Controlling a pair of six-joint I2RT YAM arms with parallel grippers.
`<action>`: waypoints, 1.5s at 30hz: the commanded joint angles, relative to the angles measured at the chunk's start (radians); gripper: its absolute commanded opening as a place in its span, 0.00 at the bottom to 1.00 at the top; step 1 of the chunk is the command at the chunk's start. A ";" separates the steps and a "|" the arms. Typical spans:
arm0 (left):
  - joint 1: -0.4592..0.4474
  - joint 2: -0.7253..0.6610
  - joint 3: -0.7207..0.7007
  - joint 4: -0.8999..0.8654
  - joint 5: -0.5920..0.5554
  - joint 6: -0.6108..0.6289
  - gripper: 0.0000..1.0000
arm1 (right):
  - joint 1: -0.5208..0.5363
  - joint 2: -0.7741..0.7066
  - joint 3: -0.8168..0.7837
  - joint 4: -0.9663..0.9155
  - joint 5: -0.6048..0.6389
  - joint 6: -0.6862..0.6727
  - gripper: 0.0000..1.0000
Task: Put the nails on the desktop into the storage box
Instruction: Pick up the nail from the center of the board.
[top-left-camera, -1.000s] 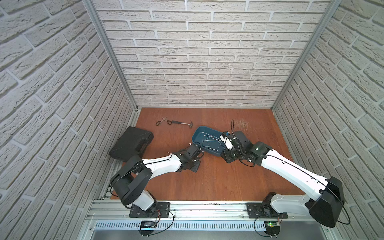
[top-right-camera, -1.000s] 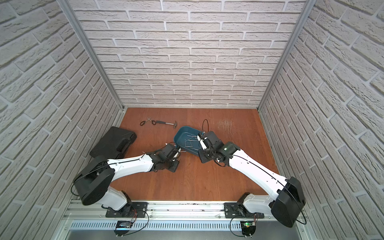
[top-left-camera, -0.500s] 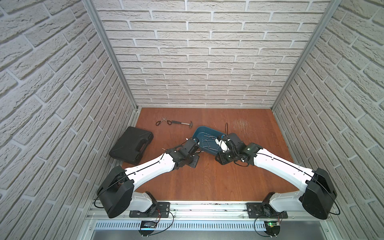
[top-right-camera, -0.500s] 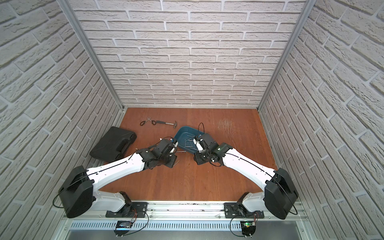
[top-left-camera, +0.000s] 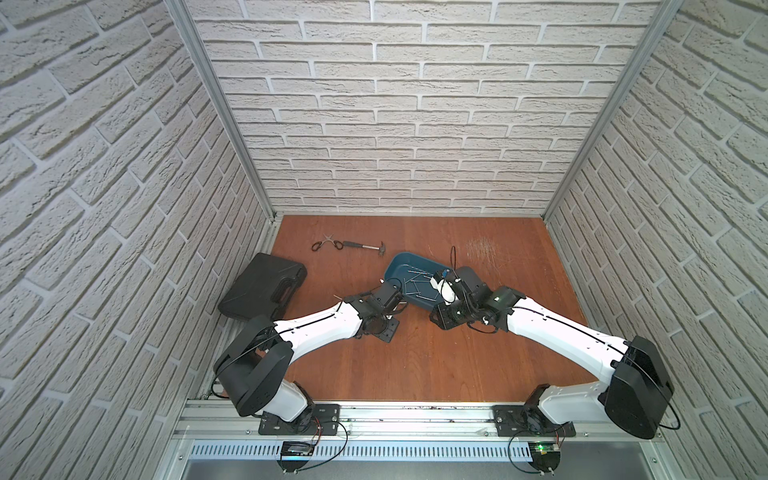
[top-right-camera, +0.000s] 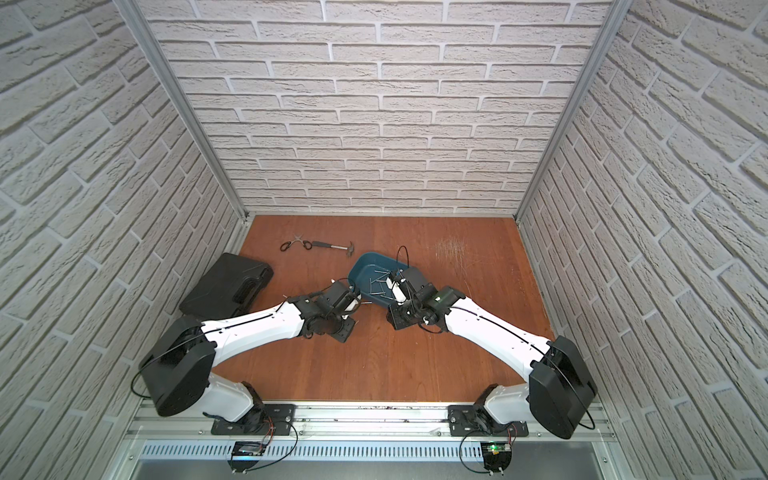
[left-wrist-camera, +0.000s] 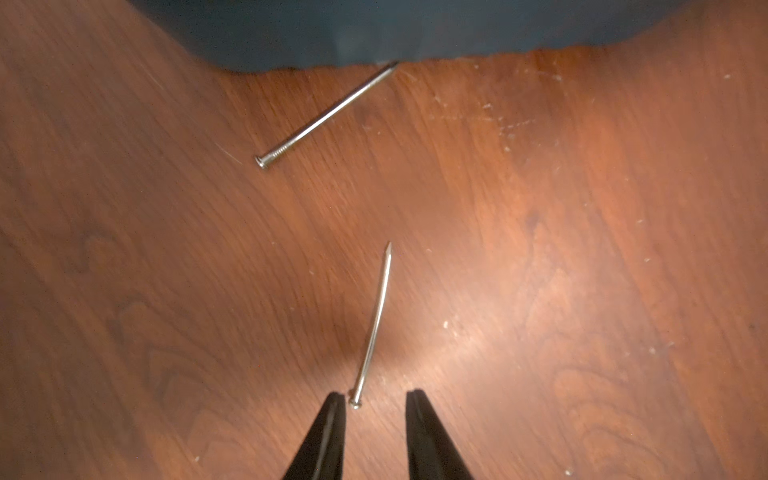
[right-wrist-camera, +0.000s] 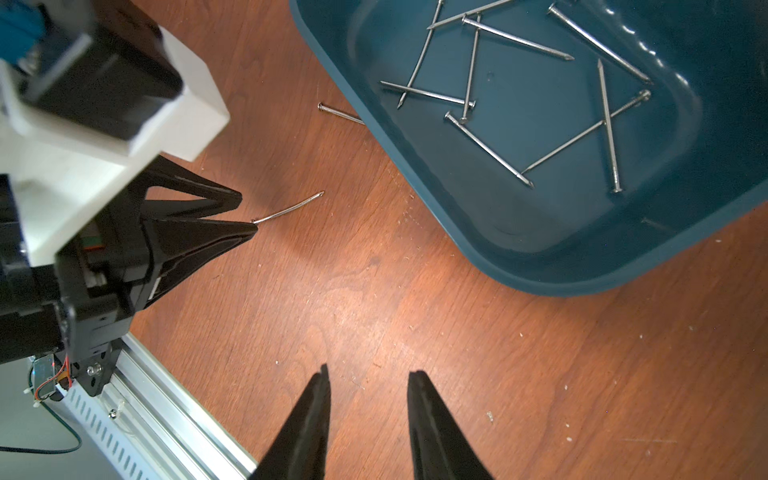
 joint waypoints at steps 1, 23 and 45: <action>0.001 0.027 0.016 -0.032 0.013 0.032 0.29 | 0.011 -0.026 -0.007 0.008 -0.009 0.014 0.36; 0.003 0.127 0.009 -0.039 0.006 0.001 0.24 | 0.019 -0.032 -0.011 0.000 0.007 0.009 0.35; 0.001 0.096 -0.028 -0.071 0.037 -0.057 0.00 | 0.020 -0.050 -0.011 -0.016 0.022 0.003 0.35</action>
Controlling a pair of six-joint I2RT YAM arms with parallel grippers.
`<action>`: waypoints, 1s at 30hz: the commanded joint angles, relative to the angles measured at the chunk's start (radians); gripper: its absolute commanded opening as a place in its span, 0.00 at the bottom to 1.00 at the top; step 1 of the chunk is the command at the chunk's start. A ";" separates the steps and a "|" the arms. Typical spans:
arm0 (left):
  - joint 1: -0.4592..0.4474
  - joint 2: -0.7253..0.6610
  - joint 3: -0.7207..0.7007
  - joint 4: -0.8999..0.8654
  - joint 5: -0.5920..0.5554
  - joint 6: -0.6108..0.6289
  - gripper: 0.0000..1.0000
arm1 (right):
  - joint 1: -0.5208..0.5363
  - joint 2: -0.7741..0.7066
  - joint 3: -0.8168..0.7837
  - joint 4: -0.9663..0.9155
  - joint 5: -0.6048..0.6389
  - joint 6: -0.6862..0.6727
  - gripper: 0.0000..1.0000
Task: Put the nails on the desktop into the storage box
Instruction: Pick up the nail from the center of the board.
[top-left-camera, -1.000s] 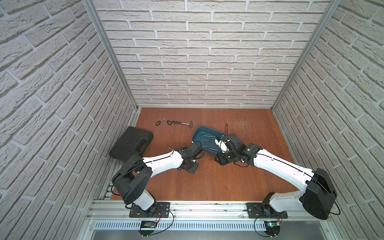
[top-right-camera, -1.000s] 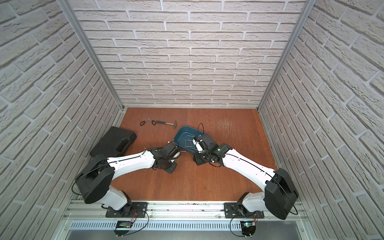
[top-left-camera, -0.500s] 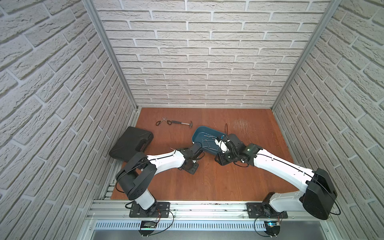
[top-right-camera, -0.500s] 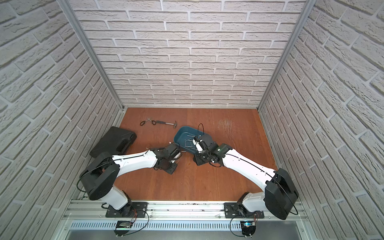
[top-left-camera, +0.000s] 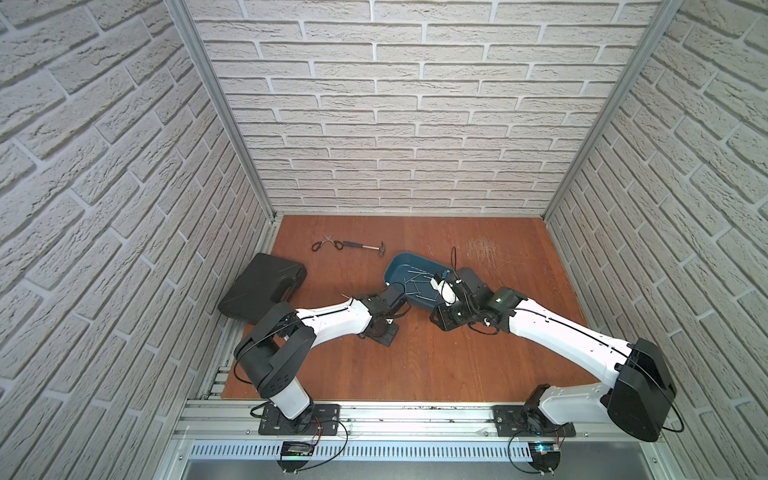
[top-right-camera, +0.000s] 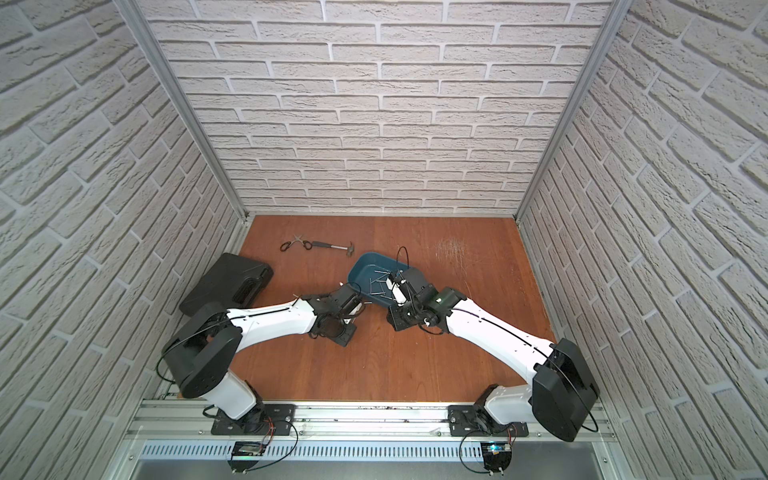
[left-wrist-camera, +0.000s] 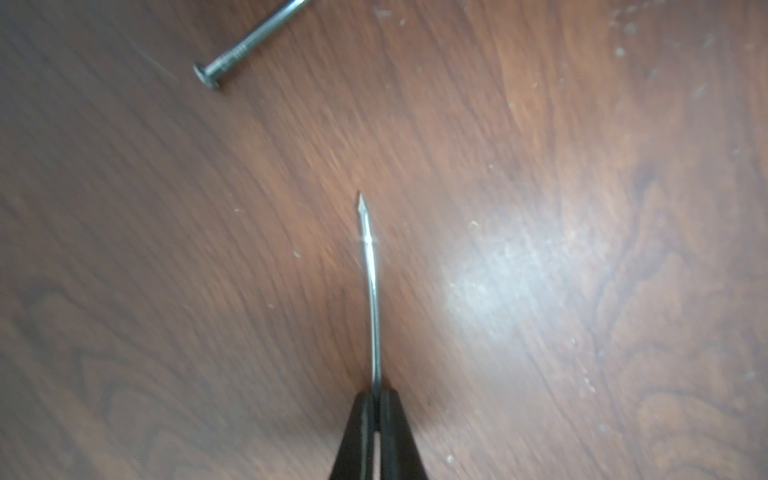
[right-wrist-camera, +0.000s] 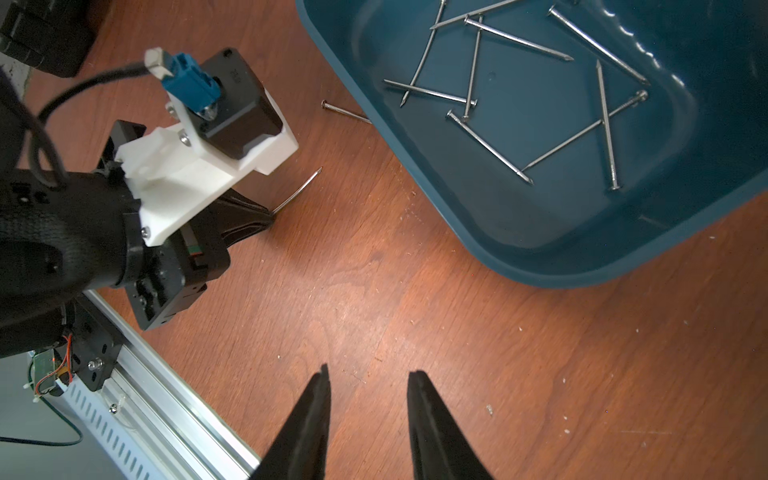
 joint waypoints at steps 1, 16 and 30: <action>-0.002 -0.039 -0.042 -0.057 0.024 -0.033 0.00 | 0.011 -0.032 -0.009 -0.004 0.012 0.003 0.35; 0.004 -0.191 0.198 -0.229 -0.028 0.017 0.00 | 0.006 -0.090 0.027 -0.056 0.073 -0.019 0.35; 0.081 0.167 0.600 -0.197 0.031 0.111 0.02 | -0.009 -0.245 0.047 -0.149 0.134 -0.012 0.36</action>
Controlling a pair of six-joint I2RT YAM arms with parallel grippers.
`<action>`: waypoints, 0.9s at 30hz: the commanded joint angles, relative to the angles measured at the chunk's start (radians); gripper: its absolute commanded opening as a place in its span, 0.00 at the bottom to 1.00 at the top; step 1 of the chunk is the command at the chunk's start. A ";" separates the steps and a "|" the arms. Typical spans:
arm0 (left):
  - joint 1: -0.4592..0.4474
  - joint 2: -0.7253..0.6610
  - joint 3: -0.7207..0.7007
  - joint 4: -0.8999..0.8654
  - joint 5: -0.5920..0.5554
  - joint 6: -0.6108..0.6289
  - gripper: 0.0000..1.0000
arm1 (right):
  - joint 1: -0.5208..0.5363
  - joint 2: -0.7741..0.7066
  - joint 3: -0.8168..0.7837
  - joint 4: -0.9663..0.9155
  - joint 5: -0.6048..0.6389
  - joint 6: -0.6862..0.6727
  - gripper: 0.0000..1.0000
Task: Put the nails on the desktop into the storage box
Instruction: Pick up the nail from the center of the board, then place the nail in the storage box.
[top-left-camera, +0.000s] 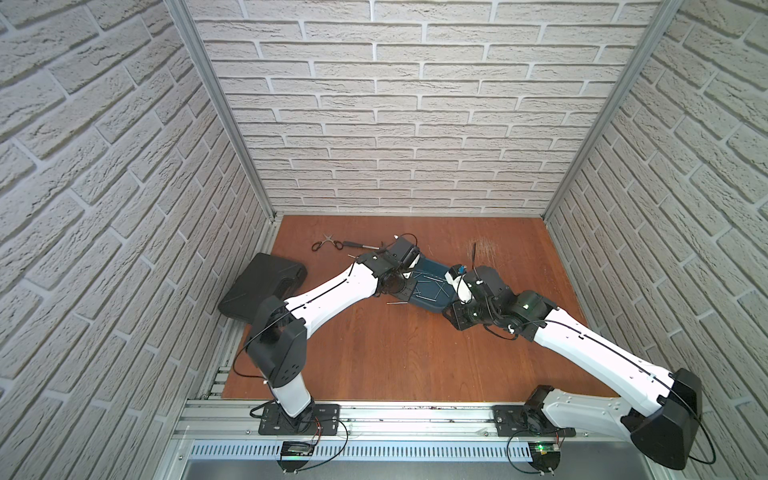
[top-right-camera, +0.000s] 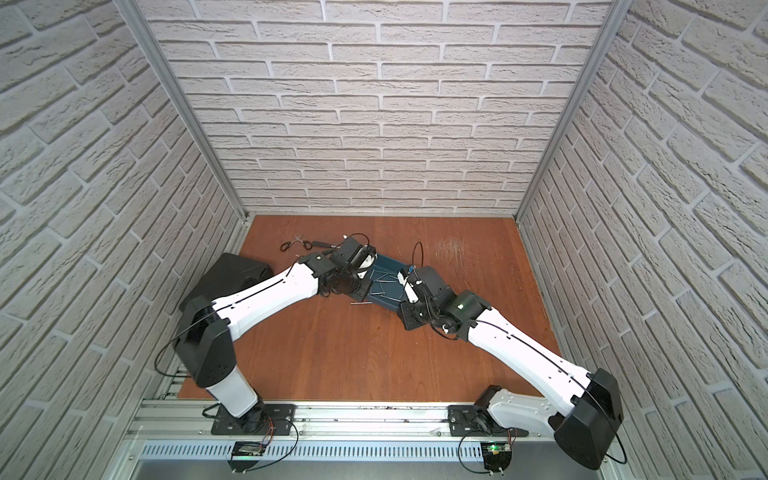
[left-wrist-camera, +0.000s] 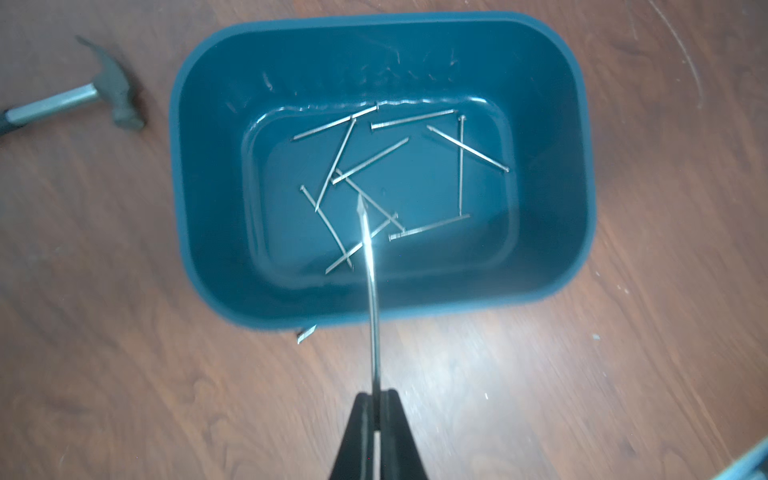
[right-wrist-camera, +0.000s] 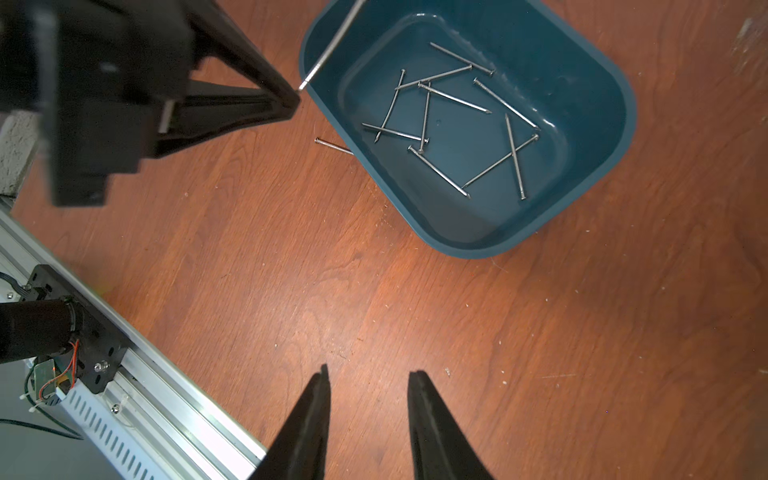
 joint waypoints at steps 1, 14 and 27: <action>0.020 0.054 0.049 0.013 0.001 0.033 0.09 | -0.005 -0.063 0.006 -0.020 0.035 -0.001 0.36; 0.058 -0.078 0.016 0.141 -0.086 0.001 0.66 | -0.005 -0.081 -0.049 -0.006 0.012 0.007 0.38; 0.108 -0.314 -0.360 0.192 -0.039 0.039 0.66 | -0.002 0.009 -0.016 0.040 -0.053 0.002 0.38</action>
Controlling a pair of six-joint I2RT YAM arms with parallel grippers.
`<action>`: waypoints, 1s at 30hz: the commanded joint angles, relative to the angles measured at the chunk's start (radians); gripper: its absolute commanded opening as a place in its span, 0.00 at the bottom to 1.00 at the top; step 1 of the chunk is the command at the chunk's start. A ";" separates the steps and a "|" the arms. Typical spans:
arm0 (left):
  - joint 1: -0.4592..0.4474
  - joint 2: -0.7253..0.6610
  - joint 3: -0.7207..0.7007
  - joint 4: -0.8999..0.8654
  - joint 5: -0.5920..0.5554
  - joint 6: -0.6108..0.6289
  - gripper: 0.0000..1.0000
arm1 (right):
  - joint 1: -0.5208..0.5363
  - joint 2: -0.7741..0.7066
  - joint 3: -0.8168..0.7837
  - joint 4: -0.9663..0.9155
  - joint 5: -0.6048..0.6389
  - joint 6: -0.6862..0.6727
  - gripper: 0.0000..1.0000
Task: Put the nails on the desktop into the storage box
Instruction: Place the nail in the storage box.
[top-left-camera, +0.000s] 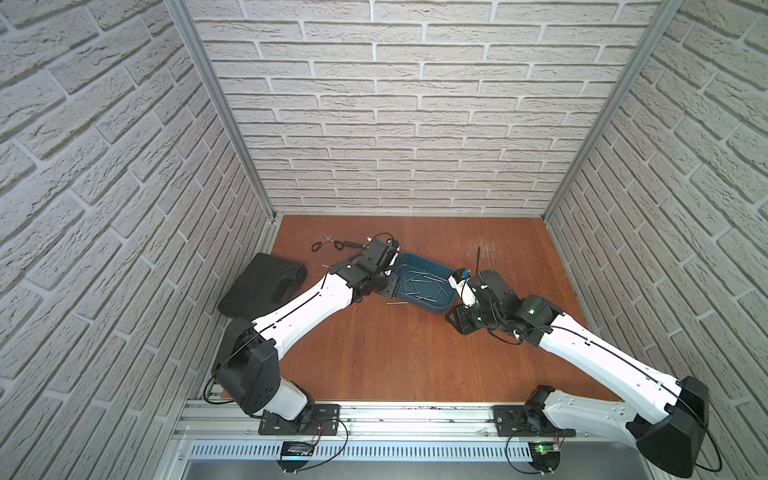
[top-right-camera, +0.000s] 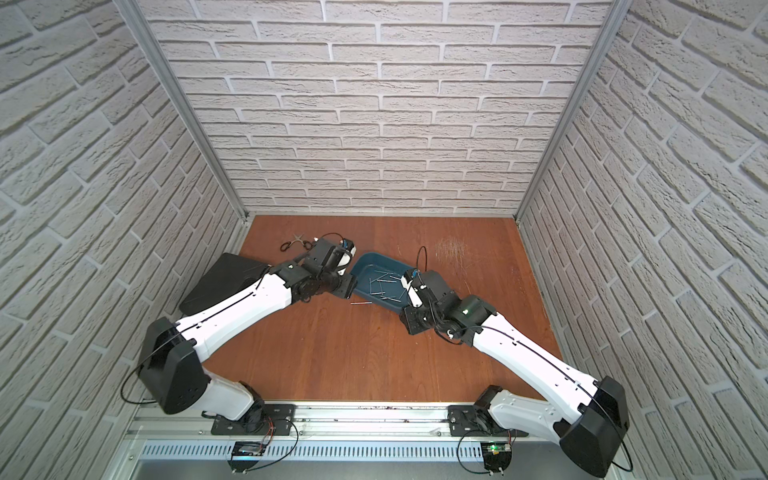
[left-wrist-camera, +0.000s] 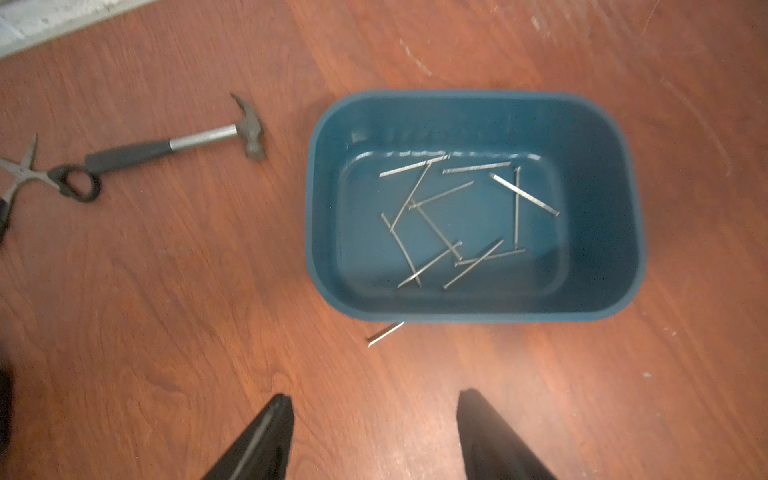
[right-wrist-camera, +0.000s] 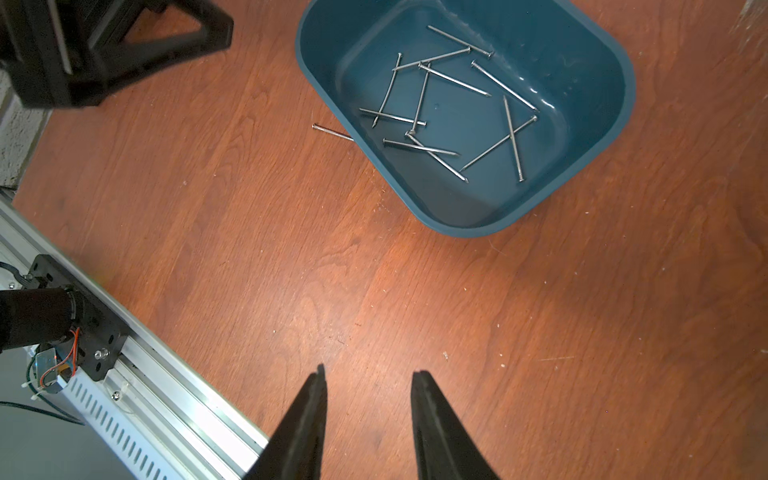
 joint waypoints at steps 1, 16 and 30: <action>0.019 -0.049 -0.092 0.052 0.035 0.015 0.66 | 0.001 0.023 0.025 0.046 -0.028 -0.004 0.37; 0.022 0.119 -0.204 0.307 0.106 0.057 0.66 | 0.005 0.051 0.039 0.037 -0.033 0.010 0.37; 0.022 0.252 -0.212 0.428 0.130 0.095 0.65 | 0.005 0.056 0.058 0.008 -0.014 -0.003 0.37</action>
